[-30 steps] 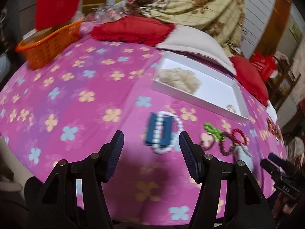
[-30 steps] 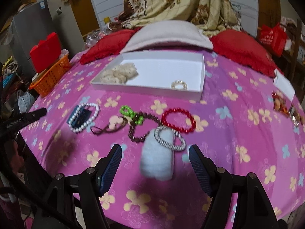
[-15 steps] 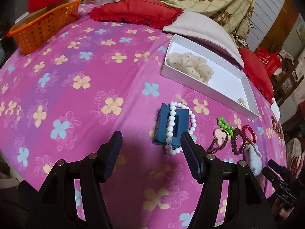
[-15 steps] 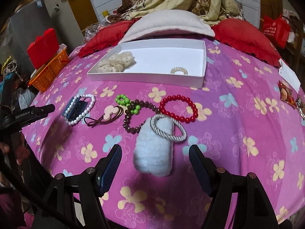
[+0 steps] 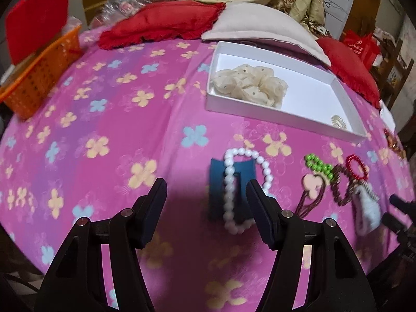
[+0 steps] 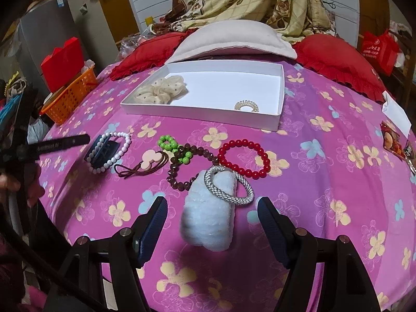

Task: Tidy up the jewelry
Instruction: 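Grasp the white pearl bracelet with the left gripper and lift it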

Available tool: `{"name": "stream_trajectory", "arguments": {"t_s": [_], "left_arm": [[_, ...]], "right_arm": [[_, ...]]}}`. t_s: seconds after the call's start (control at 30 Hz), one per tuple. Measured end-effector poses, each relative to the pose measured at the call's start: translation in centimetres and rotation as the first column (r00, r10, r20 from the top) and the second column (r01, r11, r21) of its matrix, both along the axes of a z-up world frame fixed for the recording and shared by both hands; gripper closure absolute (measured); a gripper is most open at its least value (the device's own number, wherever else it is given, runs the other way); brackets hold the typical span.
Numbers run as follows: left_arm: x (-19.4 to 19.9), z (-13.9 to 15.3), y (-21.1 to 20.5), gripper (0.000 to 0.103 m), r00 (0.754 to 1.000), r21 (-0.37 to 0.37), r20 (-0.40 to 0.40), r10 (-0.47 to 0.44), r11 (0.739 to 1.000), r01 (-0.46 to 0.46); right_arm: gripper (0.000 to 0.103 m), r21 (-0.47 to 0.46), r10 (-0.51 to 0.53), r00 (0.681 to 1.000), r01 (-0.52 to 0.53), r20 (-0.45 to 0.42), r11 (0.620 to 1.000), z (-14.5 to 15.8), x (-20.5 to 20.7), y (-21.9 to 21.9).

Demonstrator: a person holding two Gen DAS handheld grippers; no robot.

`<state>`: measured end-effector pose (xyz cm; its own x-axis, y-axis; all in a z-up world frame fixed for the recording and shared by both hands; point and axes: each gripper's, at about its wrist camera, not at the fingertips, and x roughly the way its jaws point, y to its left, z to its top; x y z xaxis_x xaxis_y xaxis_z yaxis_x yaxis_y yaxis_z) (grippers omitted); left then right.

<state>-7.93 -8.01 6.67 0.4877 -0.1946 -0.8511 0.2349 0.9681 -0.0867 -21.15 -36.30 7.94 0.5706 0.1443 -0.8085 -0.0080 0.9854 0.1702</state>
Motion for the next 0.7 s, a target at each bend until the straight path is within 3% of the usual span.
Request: {"name": "stream_trajectory", "arguments": {"t_s": [0.13,0.23,0.43,0.6,0.7], "left_arm": [[3.0,0.4,-0.9,0.04,0.998,-0.027,-0.055,-0.025,0.999,0.023],[4.7,0.3,-2.8,0.04,0.992,0.038,-0.095,-0.088,0.995,0.092],[6.9,-1.7,-7.0,0.04,0.947,0.244,-0.201,-0.25,0.924,0.295],[7.9,-3.7,-8.0,0.04,0.908,0.296,-0.3,-0.294,0.876,0.381],[8.3,-4.6,-8.2,0.04,0.894,0.3,-0.334,-0.298,0.866,0.401]], "right_arm": [[0.033,0.006,-0.003,1.0,0.003,-0.003,1.0,-0.1,0.2,-0.1],[0.033,0.009,-0.003,1.0,0.003,-0.01,1.0,-0.3,0.2,-0.2],[0.033,0.026,-0.018,1.0,0.019,-0.015,0.999,-0.4,0.2,-0.9],[0.033,0.043,-0.037,0.999,0.038,-0.02,0.998,-0.5,0.3,-1.6],[0.033,0.053,-0.044,0.999,0.045,-0.023,0.998,-0.6,0.5,-1.9]]}}
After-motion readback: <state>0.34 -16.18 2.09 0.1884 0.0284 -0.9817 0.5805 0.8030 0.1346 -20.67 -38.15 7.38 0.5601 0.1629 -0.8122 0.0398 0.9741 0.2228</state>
